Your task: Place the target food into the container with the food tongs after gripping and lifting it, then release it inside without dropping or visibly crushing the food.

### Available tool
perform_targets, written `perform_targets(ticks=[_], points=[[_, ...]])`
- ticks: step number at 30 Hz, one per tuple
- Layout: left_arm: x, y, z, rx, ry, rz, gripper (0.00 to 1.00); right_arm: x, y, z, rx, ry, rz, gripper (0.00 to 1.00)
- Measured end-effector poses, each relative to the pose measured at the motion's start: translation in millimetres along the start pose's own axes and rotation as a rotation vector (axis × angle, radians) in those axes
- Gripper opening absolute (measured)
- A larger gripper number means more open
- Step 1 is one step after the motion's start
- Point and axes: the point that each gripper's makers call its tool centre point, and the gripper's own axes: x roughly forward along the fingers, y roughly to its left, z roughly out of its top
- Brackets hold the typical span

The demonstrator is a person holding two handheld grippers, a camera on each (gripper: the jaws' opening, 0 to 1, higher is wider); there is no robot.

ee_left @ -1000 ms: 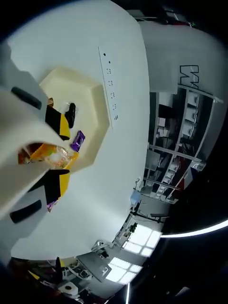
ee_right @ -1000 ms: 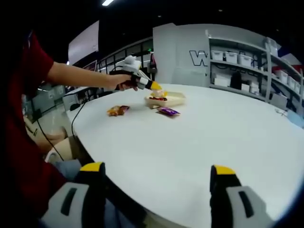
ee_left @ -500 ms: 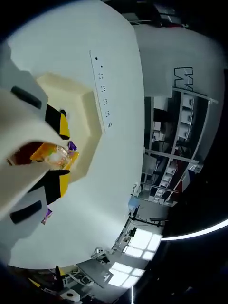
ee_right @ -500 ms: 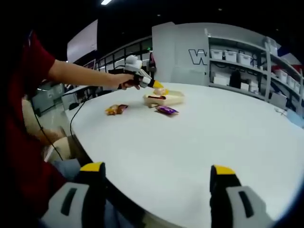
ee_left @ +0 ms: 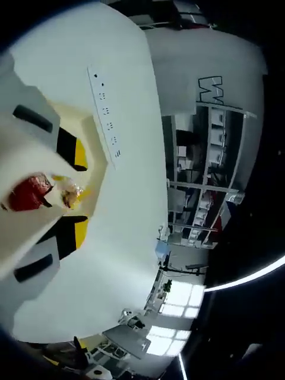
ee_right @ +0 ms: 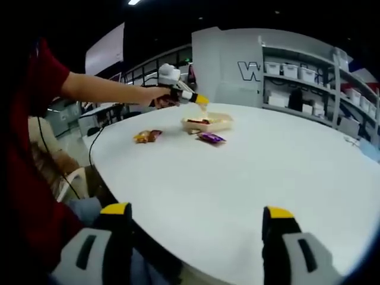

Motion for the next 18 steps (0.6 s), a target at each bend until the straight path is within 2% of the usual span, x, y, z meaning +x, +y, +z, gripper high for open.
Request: perform_targets(ticks=[8,12,16,18], points=[[-7,-14.8,-3.2,0.008,0.015,-0.025,0.28,-2,7,3.4,-0.015,-0.006,0.012,0.9],[-10,-31.1,-5.8,0.004,0.015,-0.056,0.28,-4,9,5.4,-0.017,-0.015,0.013,0.9],[-11,-50.0,-12.1,0.075,0.021,-0.085,0.28,-6,11,5.9,-0.022,-0.015,0.014,0.9],[-10,-61.0,-17.1,0.055,0.029,-0.115,0.28,-6,14,6.6,-0.027,-0.016,0.016,0.9]])
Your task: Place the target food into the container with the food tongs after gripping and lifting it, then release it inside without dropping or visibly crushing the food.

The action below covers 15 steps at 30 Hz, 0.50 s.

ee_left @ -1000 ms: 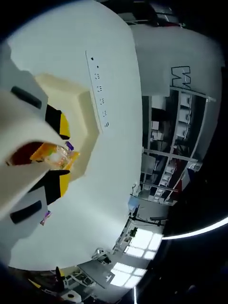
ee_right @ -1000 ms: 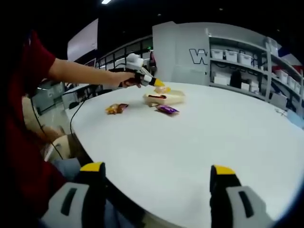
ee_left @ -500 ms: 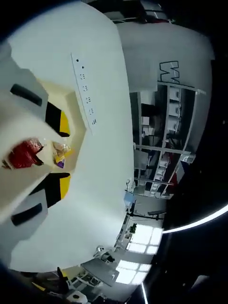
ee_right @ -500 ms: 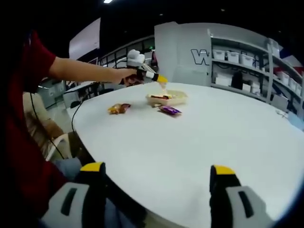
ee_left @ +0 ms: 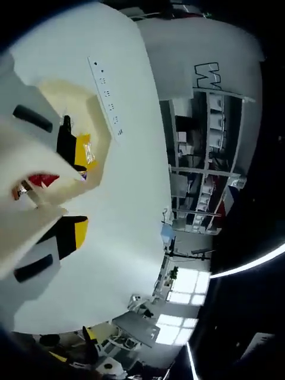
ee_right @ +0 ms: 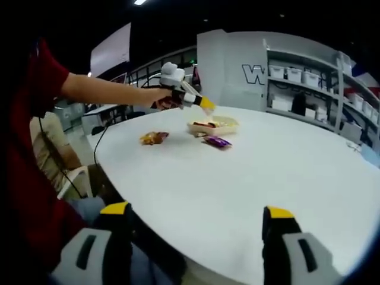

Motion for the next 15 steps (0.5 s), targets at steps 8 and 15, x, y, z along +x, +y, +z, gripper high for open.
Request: perform_targets(ticks=[8,15], points=[[11,-30.7,-19.0,0.033,0.044,-0.074,0.28,-3,5,-0.7,-0.008,0.004,0.006,0.9],[21,-51.6,-29.0,0.039,0.065,-0.124,0.28,-6,4,0.5,-0.01,0.003,0.002,0.9]])
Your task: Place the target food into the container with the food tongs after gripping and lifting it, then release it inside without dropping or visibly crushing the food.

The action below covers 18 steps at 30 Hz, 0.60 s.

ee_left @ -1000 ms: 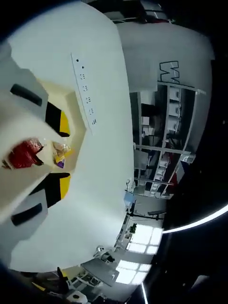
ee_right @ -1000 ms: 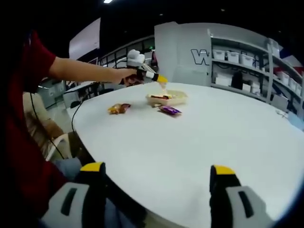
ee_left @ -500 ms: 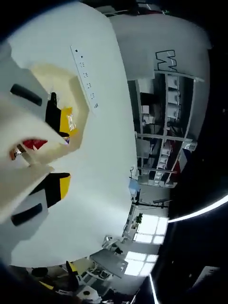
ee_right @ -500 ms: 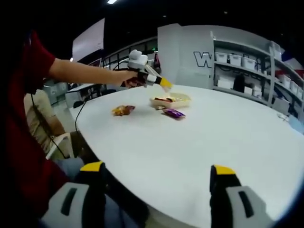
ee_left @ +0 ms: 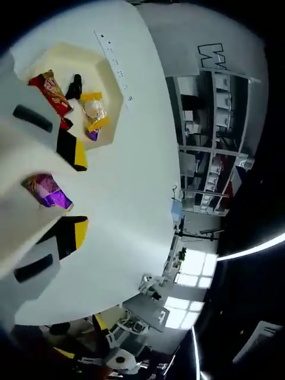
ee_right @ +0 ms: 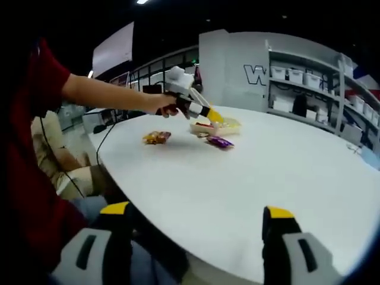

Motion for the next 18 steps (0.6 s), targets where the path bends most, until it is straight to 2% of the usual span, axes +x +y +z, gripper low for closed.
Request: perform_targets(ticks=[5,9,14,18], points=[[10,-4.7,-15.5,0.013,0.048,-0.016,0.28,-1,0,0.4,0.0,-0.002,-0.002,0.9],[13,-0.5,-27.3,0.015,0.081,-0.02,0.28,0,1,-0.8,-0.004,0.005,-0.002,0.89],[7,-0.2,-39.8,0.004,0.112,-0.017,0.28,0,1,-0.6,-0.004,-0.001,0.002,0.89],[2,-2.8,-41.0,-0.001,0.12,-0.011,0.27,3,1,-2.5,-0.003,0.001,0.009,0.89]])
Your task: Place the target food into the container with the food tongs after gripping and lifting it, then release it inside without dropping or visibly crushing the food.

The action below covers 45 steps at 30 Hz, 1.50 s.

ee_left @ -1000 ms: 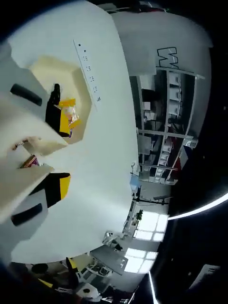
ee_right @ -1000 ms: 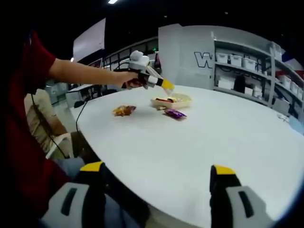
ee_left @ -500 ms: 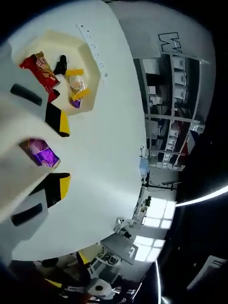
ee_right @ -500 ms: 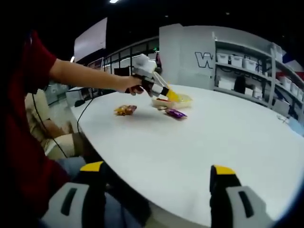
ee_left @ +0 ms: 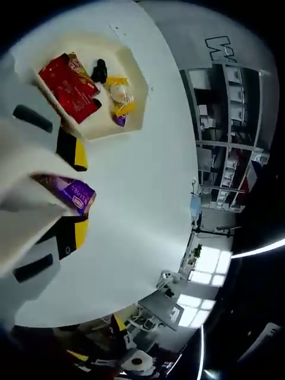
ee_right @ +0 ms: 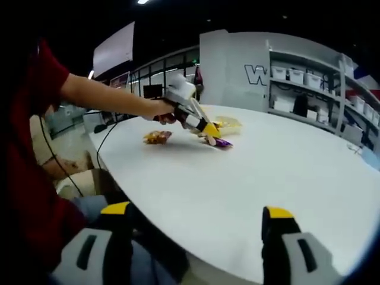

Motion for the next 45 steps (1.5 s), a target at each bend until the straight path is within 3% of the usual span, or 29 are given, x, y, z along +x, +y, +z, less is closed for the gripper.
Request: perform_targets(ticks=[7,11,19,21,23,25,34,37,40,42,45], points=[[-11,0.3,-3.9,-0.019,0.028,0.023,0.21,2,2,4.1,-0.023,-0.001,0.018,0.88],[-23,-2.3,-0.7,-0.076,-0.004,0.025,0.19,2,4,8.3,-0.033,-0.006,0.022,0.88],[-39,0.3,-4.4,-0.067,-0.013,0.036,0.2,5,11,6.9,-0.043,0.0,0.032,0.88],[-37,2.1,-1.1,-0.039,-0.033,0.041,0.23,5,13,6.9,-0.043,0.0,0.035,0.88],[-32,-3.9,0.4,-0.012,-0.038,0.003,0.24,5,14,6.9,-0.045,0.001,0.036,0.88],[-25,-4.5,2.9,0.043,-0.041,0.017,0.24,3,14,7.5,-0.047,0.002,0.034,0.88],[-7,-5.7,2.0,0.094,-0.038,-0.025,0.26,-4,6,6.3,-0.033,0.003,0.009,0.89],[-1,-2.0,-3.3,0.065,-0.009,-0.037,0.26,-5,4,5.1,-0.029,0.008,0.004,0.89],[3,0.5,-9.5,0.091,0.004,-0.036,0.27,-4,3,3.8,-0.03,0.014,0.002,0.89],[2,1.1,-7.8,0.031,-0.006,-0.041,0.27,-4,2,3.8,-0.028,0.016,0.0,0.89],[2,3.9,-9.4,0.003,-0.003,-0.05,0.26,-3,2,2.7,-0.027,0.023,0.001,0.88]])
